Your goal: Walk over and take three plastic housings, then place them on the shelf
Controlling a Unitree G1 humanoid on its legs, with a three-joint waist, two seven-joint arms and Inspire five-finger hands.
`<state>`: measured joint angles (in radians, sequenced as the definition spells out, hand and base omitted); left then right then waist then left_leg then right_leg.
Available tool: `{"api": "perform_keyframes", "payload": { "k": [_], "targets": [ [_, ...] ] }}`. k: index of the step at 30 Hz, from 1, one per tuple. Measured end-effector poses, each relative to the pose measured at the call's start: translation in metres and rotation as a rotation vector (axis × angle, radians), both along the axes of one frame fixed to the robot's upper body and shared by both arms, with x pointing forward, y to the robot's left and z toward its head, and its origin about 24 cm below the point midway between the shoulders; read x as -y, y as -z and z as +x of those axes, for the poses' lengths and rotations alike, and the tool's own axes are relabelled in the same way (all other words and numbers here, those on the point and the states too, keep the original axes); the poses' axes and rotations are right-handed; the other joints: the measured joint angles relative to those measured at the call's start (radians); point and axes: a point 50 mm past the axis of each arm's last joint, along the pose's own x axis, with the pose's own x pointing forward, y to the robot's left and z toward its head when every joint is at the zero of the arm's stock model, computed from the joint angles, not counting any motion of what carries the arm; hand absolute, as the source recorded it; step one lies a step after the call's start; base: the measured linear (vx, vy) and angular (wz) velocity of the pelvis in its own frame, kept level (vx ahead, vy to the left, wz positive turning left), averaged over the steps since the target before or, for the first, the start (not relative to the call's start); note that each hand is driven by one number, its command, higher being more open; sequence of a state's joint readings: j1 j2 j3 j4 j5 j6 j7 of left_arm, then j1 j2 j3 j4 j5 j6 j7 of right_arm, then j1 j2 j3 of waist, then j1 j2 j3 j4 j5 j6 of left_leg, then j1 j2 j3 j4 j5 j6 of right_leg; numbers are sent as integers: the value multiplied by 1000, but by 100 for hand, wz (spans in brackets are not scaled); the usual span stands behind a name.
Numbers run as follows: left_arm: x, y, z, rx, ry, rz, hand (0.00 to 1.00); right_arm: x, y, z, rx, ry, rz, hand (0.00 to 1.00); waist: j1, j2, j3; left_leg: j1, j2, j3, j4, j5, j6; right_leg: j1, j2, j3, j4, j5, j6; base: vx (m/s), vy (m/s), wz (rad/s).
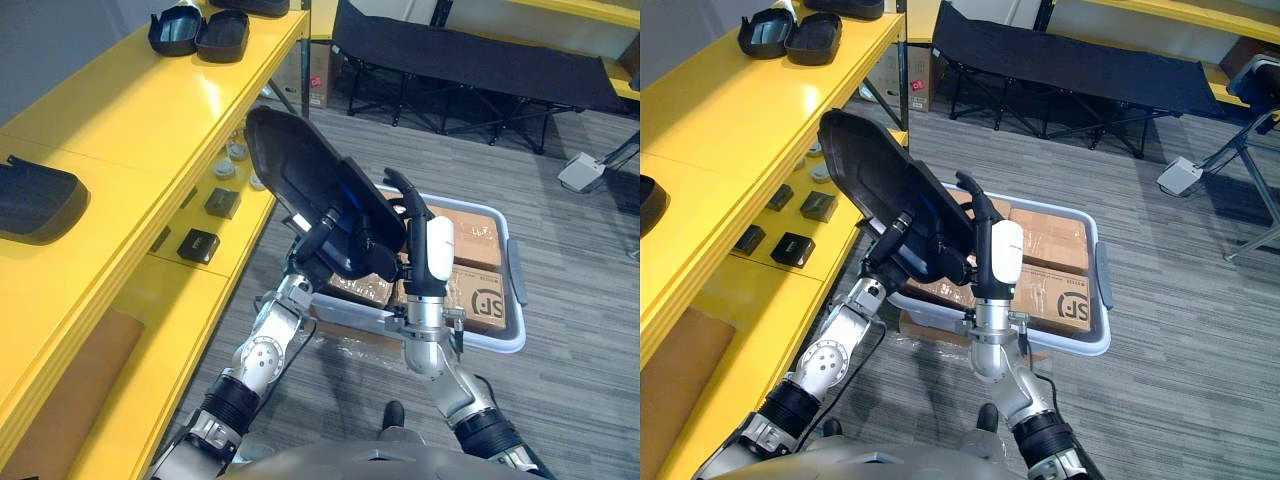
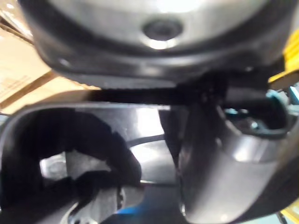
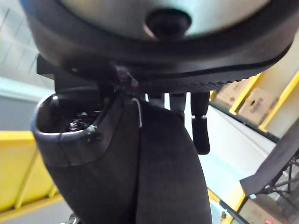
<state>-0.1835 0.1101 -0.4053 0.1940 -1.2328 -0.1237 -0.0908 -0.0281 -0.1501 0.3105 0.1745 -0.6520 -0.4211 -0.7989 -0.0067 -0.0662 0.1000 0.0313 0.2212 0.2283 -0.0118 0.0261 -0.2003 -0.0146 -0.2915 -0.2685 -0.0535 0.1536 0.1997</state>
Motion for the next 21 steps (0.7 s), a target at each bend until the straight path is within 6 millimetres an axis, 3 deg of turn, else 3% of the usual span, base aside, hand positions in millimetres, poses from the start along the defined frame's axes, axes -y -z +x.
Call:
{"api": "perform_keyframes", "payload": {
  "k": [7,11,14,17,21],
  "targets": [
    [-2,-23,-3,128,-138,237,0,3,0,0,-30,40,94,100,2,0,-34,21,-1,3,-27,7,-2,10,1,-19,1,0,0,0,0,0],
    [-14,-26,0,154,-281,432,0,19,1,0,-47,121,142,100,0,7,-43,31,-2,0,-30,7,-1,22,0,-31,1,0,0,-1,0,2],
    [-27,-26,-1,161,-403,608,0,35,-2,-5,-54,172,204,100,-2,10,-45,31,-2,-2,-30,7,-1,24,0,-34,0,0,0,0,0,0],
    [-62,-25,-7,132,-659,789,0,62,4,-13,-123,236,341,100,-22,11,-46,30,-2,-3,-30,7,-1,25,0,-35,0,0,0,0,0,0],
    [-89,-29,-11,98,-865,912,0,80,17,-26,-242,207,491,100,-24,15,-49,30,-2,-3,-29,7,-1,24,0,-36,0,-1,-1,0,0,0]
  ]
}}
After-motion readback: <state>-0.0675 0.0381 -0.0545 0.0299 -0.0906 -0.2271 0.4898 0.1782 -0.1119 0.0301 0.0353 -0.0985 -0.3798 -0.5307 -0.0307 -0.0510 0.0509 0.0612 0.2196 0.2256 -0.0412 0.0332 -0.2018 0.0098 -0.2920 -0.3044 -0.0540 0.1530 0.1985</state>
